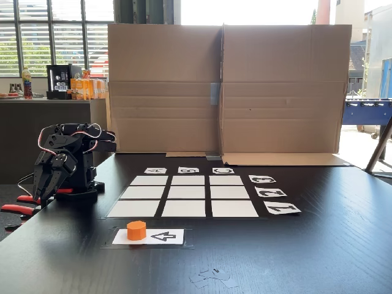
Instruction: Pick up the round, orange token and place it in the grid on square A1.
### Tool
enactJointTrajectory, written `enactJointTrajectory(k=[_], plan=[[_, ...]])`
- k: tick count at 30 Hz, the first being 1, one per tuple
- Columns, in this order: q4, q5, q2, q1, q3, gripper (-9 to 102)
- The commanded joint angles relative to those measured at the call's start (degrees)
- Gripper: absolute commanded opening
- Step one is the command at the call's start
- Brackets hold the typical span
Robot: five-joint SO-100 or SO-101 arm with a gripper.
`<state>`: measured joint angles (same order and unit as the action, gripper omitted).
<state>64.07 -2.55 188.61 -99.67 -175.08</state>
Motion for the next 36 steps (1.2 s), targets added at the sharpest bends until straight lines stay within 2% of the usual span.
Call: enactJointTrajectory(k=[1,17,24,32,36], plan=[[1.14,-2.55,-9.23,0.97,4.04,10],[0.26,-2.9,-13.71,1.58,8.09,10],[0.44,-2.72,-26.37,3.78,18.46,11],[-2.02,-2.9,-38.76,5.01,29.18,23],[-1.93,-1.41,-44.82,7.21,34.28,23]])
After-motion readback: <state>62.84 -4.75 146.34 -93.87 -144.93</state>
